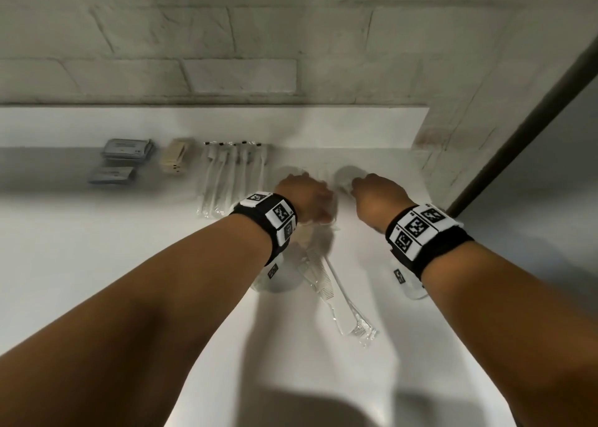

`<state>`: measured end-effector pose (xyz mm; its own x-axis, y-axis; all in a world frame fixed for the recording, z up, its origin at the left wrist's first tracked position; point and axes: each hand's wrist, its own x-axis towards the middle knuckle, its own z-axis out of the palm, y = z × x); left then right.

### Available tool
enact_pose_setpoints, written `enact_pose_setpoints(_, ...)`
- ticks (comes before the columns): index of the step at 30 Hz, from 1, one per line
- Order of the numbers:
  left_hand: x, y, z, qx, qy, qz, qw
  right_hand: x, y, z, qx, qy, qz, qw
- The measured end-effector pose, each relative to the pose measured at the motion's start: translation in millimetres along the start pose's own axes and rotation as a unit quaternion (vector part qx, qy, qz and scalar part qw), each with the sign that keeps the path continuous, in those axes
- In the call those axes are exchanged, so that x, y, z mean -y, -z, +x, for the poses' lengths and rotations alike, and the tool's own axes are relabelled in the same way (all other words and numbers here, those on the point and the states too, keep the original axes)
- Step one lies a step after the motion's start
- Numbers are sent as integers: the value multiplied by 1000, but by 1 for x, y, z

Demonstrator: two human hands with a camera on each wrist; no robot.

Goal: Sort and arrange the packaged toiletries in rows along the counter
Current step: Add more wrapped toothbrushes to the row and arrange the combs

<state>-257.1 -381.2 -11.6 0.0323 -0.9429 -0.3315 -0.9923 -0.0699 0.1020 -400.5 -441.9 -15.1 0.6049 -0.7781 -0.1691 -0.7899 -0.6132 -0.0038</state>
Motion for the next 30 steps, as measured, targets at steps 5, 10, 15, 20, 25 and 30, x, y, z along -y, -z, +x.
enact_pose_setpoints(5,5,-6,1,-44,-16,8,999,6,9,11,-12,-42,84,996)
enact_pose_setpoints(10,20,-11,-1,-80,11,-114,990,-14,17,30,17,-126,238,963)
enact_pose_setpoints(15,21,-13,4,-59,11,-121,991,-23,11,17,74,1,145,987)
enact_pose_setpoints(20,11,-15,8,-22,28,-48,998,-26,1,12,113,54,128,984)
enact_pose_setpoints(25,9,-17,13,-10,15,-60,998,-26,-2,17,115,73,144,980)
enact_pose_setpoints(30,12,-16,11,-14,14,-57,998,-26,-6,22,116,61,203,970)
